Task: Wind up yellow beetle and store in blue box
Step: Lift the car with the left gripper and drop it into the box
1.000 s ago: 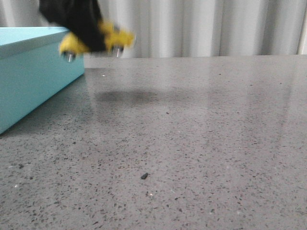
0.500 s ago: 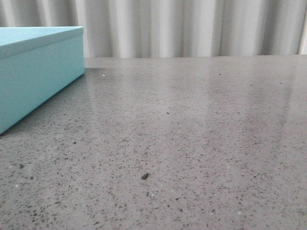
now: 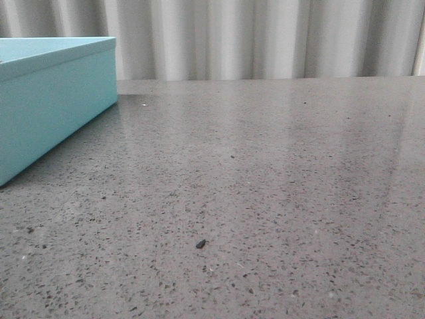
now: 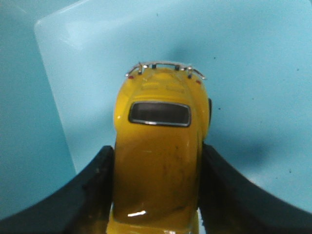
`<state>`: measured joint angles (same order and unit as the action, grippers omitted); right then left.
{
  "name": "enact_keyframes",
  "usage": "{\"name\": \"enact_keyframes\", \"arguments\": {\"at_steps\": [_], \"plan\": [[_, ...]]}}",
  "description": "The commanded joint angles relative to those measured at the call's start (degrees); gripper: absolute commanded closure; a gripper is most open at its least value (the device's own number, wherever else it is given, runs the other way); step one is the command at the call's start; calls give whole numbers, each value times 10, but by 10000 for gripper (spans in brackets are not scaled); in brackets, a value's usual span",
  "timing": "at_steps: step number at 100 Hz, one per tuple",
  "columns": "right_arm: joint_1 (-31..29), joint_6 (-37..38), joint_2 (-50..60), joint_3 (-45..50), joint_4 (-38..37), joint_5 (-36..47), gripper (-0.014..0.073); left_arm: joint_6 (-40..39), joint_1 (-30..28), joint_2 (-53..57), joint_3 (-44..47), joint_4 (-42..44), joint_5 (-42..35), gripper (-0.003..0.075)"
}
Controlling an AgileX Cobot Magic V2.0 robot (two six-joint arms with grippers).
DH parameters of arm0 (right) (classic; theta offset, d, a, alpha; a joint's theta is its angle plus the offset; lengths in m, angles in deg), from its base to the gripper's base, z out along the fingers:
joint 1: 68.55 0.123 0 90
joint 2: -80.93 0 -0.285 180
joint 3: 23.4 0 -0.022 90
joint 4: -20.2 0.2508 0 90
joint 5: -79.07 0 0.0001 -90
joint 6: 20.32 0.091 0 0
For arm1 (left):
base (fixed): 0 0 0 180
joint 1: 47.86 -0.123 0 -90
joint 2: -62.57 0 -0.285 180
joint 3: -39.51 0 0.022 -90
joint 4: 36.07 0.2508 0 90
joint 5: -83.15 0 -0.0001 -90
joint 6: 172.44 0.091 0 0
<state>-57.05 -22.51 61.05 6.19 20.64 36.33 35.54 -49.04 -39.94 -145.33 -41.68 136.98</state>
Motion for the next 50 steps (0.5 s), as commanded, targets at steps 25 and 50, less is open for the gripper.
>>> {"name": "enact_keyframes", "arguments": {"at_steps": [25,50], "plan": [[1,-4,-15,-11,8,31,646,-9,4,28,-15,-12,-24,311],[1,-4,-15,-12,8,-2,646,-9,4,72,-15,-46,-19,318]]}}
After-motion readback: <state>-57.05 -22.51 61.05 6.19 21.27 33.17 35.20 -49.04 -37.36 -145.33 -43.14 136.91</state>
